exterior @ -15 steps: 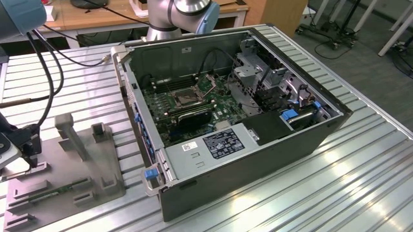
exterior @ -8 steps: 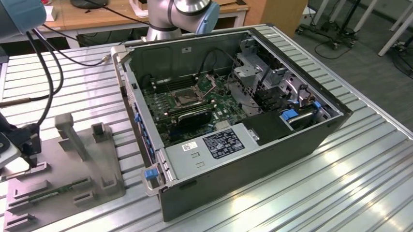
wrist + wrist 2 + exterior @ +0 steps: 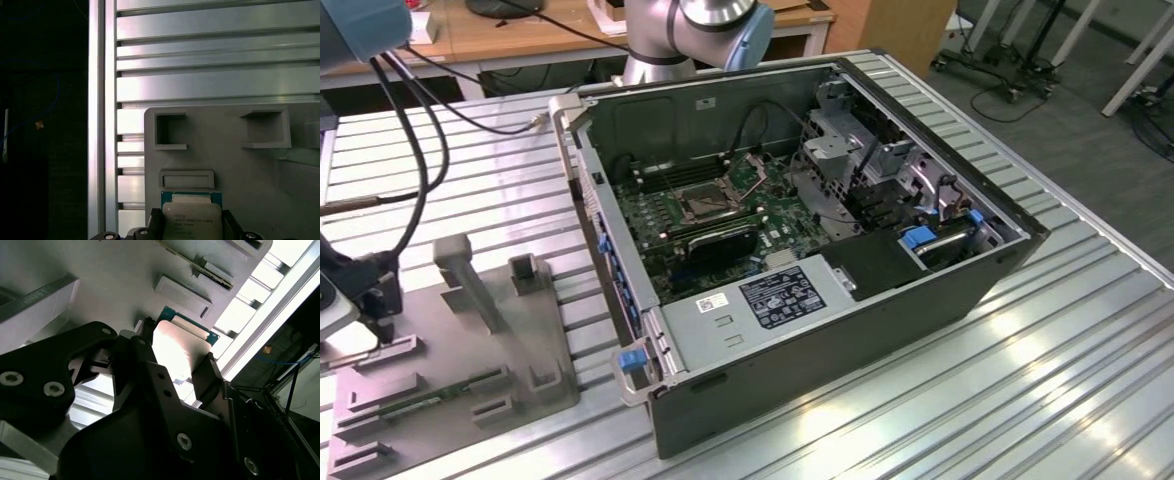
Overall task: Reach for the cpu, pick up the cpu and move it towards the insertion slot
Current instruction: 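Pick up the cpu and move it towards the insertion slot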
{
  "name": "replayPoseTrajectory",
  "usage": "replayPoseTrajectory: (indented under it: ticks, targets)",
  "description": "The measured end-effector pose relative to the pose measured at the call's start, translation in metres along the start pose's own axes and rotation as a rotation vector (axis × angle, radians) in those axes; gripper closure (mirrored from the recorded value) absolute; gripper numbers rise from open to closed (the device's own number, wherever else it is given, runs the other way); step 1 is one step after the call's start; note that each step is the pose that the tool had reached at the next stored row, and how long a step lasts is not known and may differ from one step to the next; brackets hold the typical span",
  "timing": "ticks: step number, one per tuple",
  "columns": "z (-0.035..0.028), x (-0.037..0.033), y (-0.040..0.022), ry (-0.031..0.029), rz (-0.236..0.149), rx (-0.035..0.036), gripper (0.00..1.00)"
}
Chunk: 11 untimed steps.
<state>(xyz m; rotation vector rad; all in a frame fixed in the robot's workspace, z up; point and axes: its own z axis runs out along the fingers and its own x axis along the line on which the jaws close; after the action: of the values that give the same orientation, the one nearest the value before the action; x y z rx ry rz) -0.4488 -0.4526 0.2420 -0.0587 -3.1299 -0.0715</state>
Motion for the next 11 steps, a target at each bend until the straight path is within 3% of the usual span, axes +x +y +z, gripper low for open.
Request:
replayPoseTrajectory:
  ticks: [11]
  targets:
    - [-0.0074,0.0,0.0003,-0.0003,0.0,-0.0002,0.45]
